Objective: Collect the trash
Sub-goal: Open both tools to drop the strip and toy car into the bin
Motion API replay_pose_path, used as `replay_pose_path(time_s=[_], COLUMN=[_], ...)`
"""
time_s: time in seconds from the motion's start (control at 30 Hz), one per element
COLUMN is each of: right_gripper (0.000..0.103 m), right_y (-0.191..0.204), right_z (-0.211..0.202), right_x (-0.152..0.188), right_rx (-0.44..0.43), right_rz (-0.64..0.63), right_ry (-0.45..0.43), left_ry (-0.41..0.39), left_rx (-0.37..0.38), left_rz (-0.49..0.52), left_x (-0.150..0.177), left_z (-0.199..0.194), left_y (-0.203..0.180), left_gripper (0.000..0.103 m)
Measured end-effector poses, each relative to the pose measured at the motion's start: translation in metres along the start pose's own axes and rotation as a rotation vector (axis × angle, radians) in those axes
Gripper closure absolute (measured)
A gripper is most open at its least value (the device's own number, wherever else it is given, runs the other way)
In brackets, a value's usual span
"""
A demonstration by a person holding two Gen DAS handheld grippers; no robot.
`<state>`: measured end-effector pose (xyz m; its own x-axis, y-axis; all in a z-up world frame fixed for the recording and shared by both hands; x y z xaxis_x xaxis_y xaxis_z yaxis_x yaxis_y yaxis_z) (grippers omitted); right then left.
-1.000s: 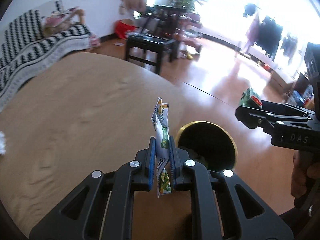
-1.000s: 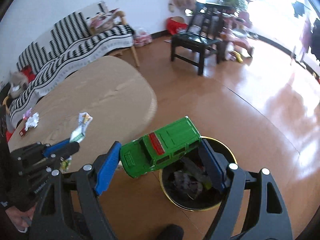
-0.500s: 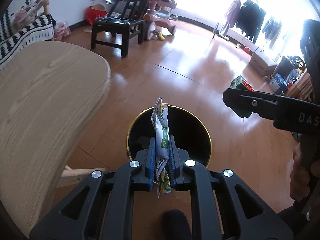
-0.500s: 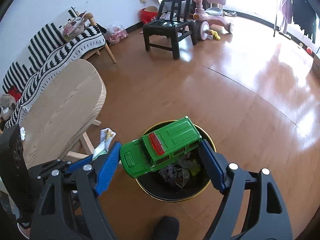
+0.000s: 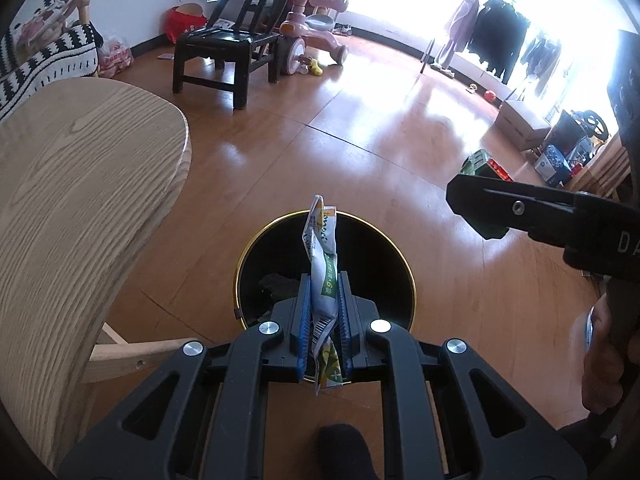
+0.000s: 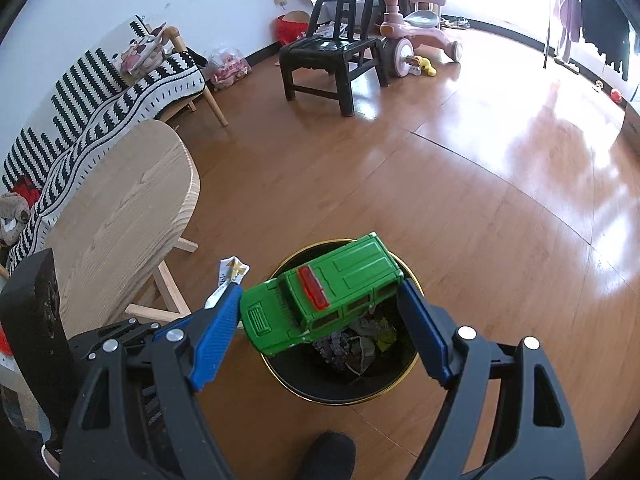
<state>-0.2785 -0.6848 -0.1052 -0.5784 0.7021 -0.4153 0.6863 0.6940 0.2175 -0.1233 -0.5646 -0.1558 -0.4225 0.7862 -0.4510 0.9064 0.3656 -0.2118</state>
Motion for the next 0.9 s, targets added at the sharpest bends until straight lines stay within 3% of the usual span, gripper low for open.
replay_pose_path(time_s=[0.5,0.53,0.6,0.63,0.67,0.8,0.9], right_gripper=[0.025,0.025,0.022,0.021,0.020,0.020,0.017], right_y=[-0.006,-0.007,-0.008,-0.008,-0.009,-0.005,0.002], right_z=[0.000,-0.001,-0.003,-0.003,-0.003,-0.005,-0.008], right_x=[0.002,0.002,0.001,0.000,0.000,0.000,-0.002], right_rx=[0.005,0.003,0.001,0.004,0.006,0.004,0.004], right_rz=[0.019,0.024,0.030,0.031,0.032,0.032,0.021], right_ry=[0.001,-0.002,-0.007,-0.010,-0.012,-0.018,-0.028], left_ry=[-0.004,-0.005,-0.010,-0.020,-0.029,-0.045,-0.063], left_rx=[0.029,0.029,0.025,0.022,0.021,0.014,0.005], left_rz=[0.012,0.019,0.027,0.027,0.026,0.026,0.016], left_x=[0.001,0.000,0.000,0.000,-0.001,-0.002,0.001], left_z=[-0.001,-0.001,-0.001,-0.003,-0.004,-0.010,-0.021], left_y=[-0.002,-0.003,-0.005,-0.006,-0.006,-0.004,0.002], left_gripper=[0.089,0.086,0.067,0.047,0.042,0.039,0.029])
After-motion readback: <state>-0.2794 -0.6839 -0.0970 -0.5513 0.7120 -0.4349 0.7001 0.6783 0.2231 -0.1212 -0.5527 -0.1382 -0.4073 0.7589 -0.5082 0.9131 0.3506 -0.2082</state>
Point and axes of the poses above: each gripper's, at about its wrist camera, not at the fingertips, and z roughly the way its jaws point, y to its left, x to its underside, the point moved 4 cm from there along z, roughly the way its jaws point, and after that the axes turned 8 degrees about y, right-handed, at the moved point
